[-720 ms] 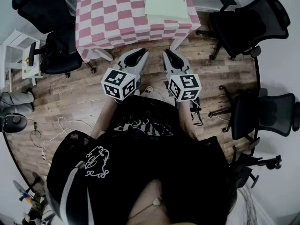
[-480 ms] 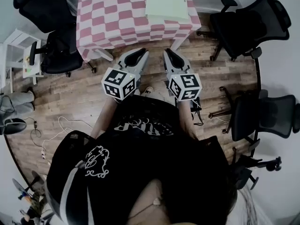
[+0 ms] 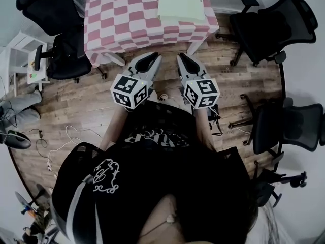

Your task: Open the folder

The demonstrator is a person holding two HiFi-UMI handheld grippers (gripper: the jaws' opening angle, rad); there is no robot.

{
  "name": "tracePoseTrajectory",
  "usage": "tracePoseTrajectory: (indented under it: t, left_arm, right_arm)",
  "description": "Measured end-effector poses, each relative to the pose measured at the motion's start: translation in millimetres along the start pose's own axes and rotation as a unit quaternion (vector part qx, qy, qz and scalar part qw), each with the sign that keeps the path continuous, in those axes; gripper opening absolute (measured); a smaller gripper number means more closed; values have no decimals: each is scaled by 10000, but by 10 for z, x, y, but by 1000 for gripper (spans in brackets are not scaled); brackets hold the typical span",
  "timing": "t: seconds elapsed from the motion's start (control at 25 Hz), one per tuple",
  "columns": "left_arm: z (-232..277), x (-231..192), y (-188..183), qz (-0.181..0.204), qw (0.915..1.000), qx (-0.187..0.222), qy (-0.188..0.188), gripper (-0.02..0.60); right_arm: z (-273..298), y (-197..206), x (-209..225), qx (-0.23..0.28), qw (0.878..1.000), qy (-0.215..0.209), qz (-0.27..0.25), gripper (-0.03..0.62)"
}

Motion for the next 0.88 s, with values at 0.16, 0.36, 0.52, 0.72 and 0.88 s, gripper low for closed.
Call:
tracePoseTrajectory:
  t: [0.16,0.36,0.52,0.72,0.88]
  left_arm:
    - [25,-14,-20,-9,10000,-14,-15,59]
    - [93,-41,-22,-40,10000,-80,-17,58]
    - [188,-87,3,-51,9998,-215,5,59]
    - [448,-206,-82,70,9993,-360,4,59]
    - [746,-321,-201,204,9988,-444,67,60]
  right_arm:
    - [5,23,34,-73,10000,-15,32,40]
    - [32,51,117,-105,9999,-11,136,40]
    - [88,89,196,-142,9995,3,294,40]
    - [217,68,383,-234,9986,-25,478,40]
    - [358,-29,665,-227,9977,110,630,40]
Point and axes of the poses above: the fingertips, and each gripper's own axes: z forward along the fingers, x to its right, y out of its underside, the point moved 5 cm from there along -z, backward along the fingers, and after that the axes turned 10 degrees about -x, right-handed, at the moved point
